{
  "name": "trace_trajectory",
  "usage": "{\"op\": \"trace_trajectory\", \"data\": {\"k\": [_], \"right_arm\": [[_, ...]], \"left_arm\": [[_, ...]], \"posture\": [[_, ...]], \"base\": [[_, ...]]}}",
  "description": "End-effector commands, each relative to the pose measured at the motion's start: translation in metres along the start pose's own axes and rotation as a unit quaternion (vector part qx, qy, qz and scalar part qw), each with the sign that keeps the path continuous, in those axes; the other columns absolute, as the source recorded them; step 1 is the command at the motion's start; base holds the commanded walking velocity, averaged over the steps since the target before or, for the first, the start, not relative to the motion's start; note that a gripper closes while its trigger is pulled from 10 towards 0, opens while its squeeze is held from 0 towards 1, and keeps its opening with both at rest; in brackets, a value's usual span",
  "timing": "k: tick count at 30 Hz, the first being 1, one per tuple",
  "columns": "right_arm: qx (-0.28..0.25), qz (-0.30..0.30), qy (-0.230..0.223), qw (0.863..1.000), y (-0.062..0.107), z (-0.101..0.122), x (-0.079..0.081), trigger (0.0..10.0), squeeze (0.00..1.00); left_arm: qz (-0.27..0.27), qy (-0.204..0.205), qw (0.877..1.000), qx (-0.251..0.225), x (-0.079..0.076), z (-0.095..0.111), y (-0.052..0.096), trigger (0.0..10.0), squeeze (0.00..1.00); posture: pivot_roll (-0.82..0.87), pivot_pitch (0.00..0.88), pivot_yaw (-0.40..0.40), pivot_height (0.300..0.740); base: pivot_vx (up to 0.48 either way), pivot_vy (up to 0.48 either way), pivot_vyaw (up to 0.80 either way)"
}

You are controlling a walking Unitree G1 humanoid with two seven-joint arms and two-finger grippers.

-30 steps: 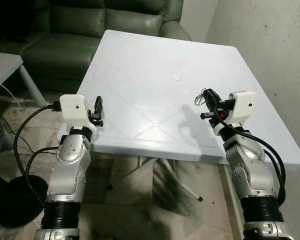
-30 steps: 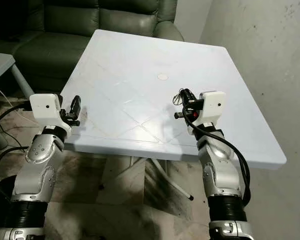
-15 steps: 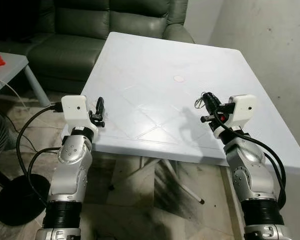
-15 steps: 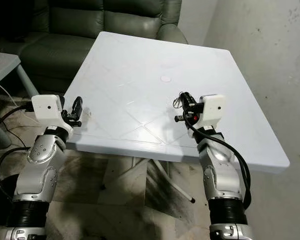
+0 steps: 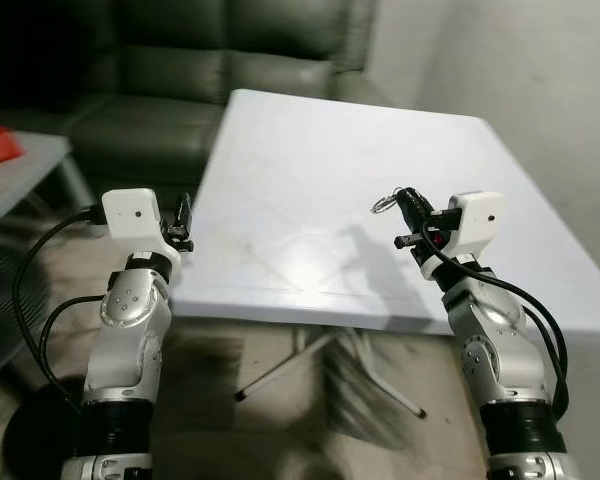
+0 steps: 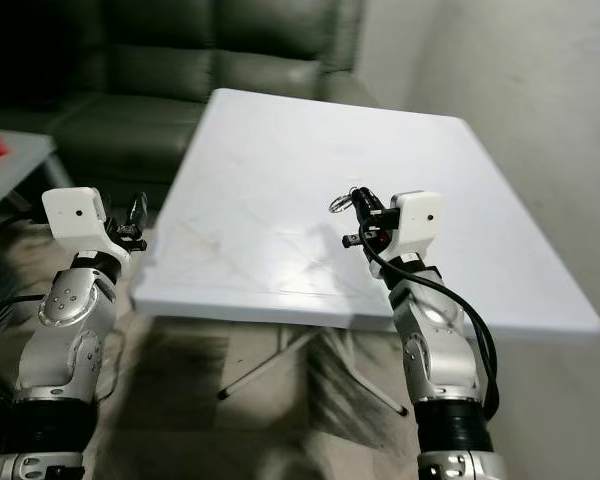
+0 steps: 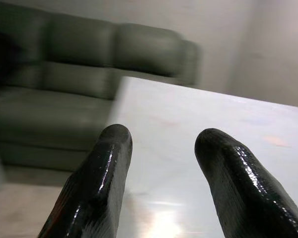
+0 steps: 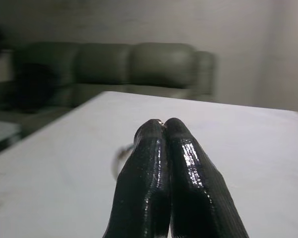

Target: Hang keys on a hook

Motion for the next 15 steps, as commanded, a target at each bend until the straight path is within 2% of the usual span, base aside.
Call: {"op": "trace_trajectory", "data": {"k": [1,15], "right_arm": [[-0.007,-0.004,0.006,1.0,0.0012,0.0054,-0.0067,10.0,0.0],[-0.004,-0.006,0.008,1.0,0.0011,0.0055,-0.0075,10.0,0.0]], "left_arm": [[-0.003,-0.005,1.0,0.0,-0.0052,0.0002,-0.0019,10.0,0.0],[-0.002,0.002,1.0,-0.003,-0.0052,0.0015,-0.0026,10.0,0.0]], "posture": [[0.09,0.006,-0.093,0.74],[0.09,0.015,-0.097,0.74]], "base": [[0.0,0.0,-0.63],[0.0,0.0,-0.63]]}}
Point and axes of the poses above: a point about 5 cm out from each wrist's last joint towards the gripper, its own y axis pointing back from the gripper into the wrist, its own z axis along the axis of the wrist's last joint, x = y × z, the point moved 3 cm from there along -y, pointing out of the wrist towards the gripper, and after that the axes turned 9 degrees about y, right-handed, at the moved point
